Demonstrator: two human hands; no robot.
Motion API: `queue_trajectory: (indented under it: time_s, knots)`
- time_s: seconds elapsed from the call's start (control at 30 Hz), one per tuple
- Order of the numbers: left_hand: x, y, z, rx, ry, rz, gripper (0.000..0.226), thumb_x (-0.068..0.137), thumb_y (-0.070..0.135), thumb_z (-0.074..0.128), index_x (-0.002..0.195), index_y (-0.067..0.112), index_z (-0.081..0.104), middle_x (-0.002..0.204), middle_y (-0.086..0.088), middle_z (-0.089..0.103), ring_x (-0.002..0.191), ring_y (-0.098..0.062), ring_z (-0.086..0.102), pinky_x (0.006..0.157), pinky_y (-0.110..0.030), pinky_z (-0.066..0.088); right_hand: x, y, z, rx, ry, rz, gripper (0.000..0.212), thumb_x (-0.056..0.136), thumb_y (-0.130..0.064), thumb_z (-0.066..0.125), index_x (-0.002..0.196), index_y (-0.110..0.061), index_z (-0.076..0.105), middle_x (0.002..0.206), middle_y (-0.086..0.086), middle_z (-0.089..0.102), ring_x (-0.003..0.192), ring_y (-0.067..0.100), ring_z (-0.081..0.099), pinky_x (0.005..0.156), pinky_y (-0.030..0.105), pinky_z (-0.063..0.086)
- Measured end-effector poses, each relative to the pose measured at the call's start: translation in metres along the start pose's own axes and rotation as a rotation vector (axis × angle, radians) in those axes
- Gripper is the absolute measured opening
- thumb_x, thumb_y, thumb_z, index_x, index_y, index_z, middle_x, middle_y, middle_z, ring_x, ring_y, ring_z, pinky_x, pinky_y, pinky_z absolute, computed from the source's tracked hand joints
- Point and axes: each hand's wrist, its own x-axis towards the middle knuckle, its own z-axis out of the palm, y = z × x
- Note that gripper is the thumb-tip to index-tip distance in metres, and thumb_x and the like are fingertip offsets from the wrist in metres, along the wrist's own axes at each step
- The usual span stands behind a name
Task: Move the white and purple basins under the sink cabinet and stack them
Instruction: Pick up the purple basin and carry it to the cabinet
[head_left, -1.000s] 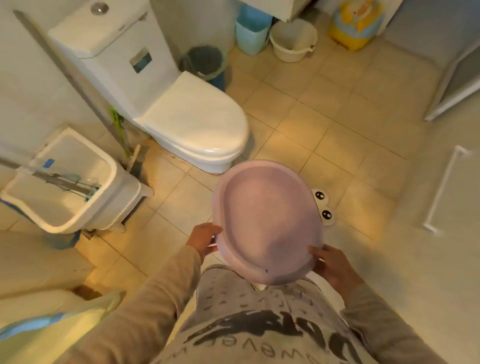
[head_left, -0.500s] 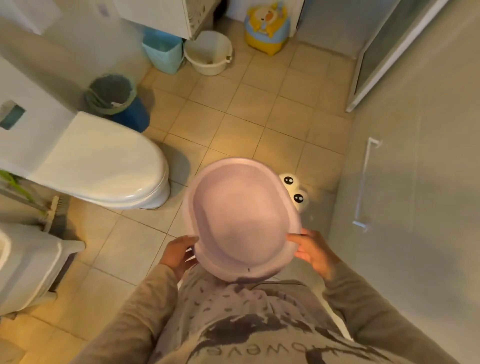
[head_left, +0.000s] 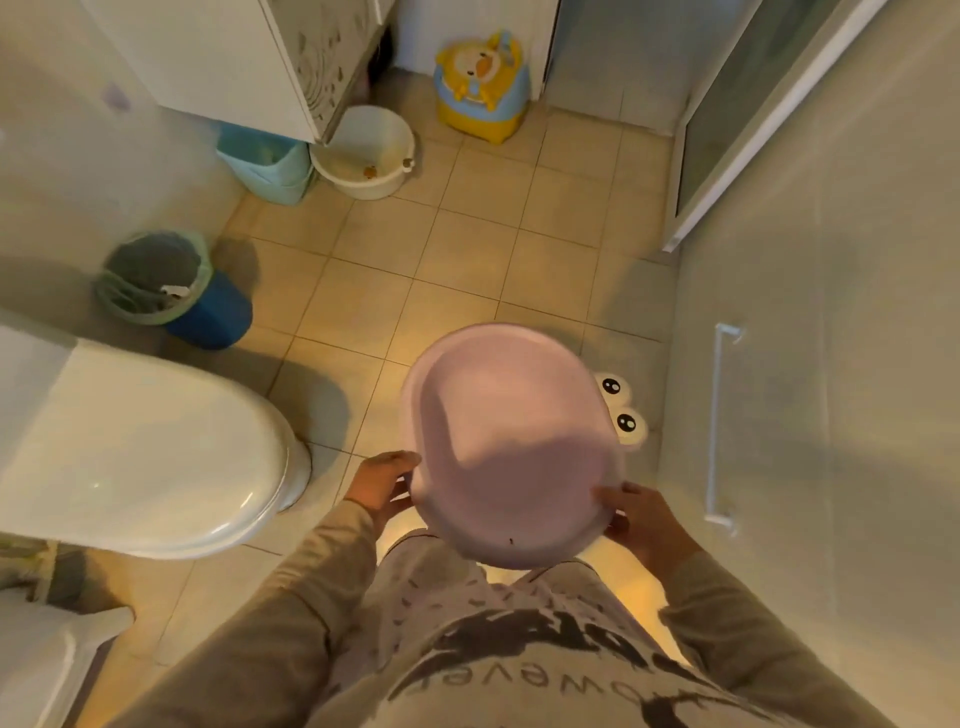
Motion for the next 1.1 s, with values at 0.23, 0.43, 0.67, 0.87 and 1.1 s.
queue_trajectory:
  time_s: [0.23, 0.43, 0.67, 0.87, 1.1]
  knots:
    - [0.04, 0.104, 0.027, 0.108, -0.105, 0.026, 0.018, 0.089, 0.006, 0.052, 0.106, 0.001, 0.055, 0.087, -0.008, 0.059, 0.077, -0.023, 0.057, 0.071, -0.035, 0.051, 0.025, -0.079, 0.022, 0.07, 0.063, -0.033, 0.038, 0.082, 0.001, 0.061, 0.12, 0.007, 0.056, 0.104, 0.019, 0.063, 0.096, 0.038, 0.058, 0.08, 0.042, 0.053]
    - [0.074, 0.168, 0.062, 0.188, -0.136, 0.06, 0.028, 0.09, 0.007, 0.049, 0.117, -0.001, 0.055, 0.105, -0.013, 0.06, 0.092, -0.031, 0.057, 0.078, -0.039, 0.051, 0.052, -0.131, 0.029, 0.145, 0.069, -0.05, 0.042, 0.083, -0.001, 0.061, 0.124, 0.005, 0.055, 0.107, 0.017, 0.064, 0.094, 0.036, 0.06, 0.077, 0.04, 0.053]
    - [0.125, 0.229, 0.114, 0.202, -0.099, 0.052, 0.032, 0.091, 0.009, 0.05, 0.119, -0.004, 0.055, 0.102, -0.014, 0.063, 0.092, -0.031, 0.059, 0.084, -0.041, 0.05, 0.116, -0.219, 0.023, 0.131, 0.032, -0.044, 0.036, 0.082, -0.001, 0.062, 0.118, 0.004, 0.057, 0.1, 0.013, 0.066, 0.088, 0.032, 0.062, 0.072, 0.037, 0.054]
    - [0.169, 0.286, 0.17, 0.13, 0.022, 0.015, 0.036, 0.092, 0.011, 0.048, 0.125, -0.004, 0.05, 0.105, -0.013, 0.06, 0.098, -0.033, 0.057, 0.088, -0.043, 0.049, 0.18, -0.333, 0.021, -0.025, -0.031, -0.095, 0.035, 0.082, -0.003, 0.063, 0.116, 0.005, 0.058, 0.104, 0.016, 0.065, 0.09, 0.032, 0.061, 0.066, 0.034, 0.054]
    - [0.201, 0.345, 0.217, 0.03, 0.119, 0.051, 0.026, 0.09, 0.008, 0.052, 0.114, -0.001, 0.056, 0.099, -0.014, 0.061, 0.083, -0.029, 0.059, 0.07, -0.036, 0.054, 0.236, -0.444, 0.027, -0.208, -0.084, -0.147, 0.022, 0.085, -0.007, 0.06, 0.107, -0.004, 0.06, 0.113, 0.018, 0.062, 0.105, 0.038, 0.058, 0.082, 0.04, 0.053]
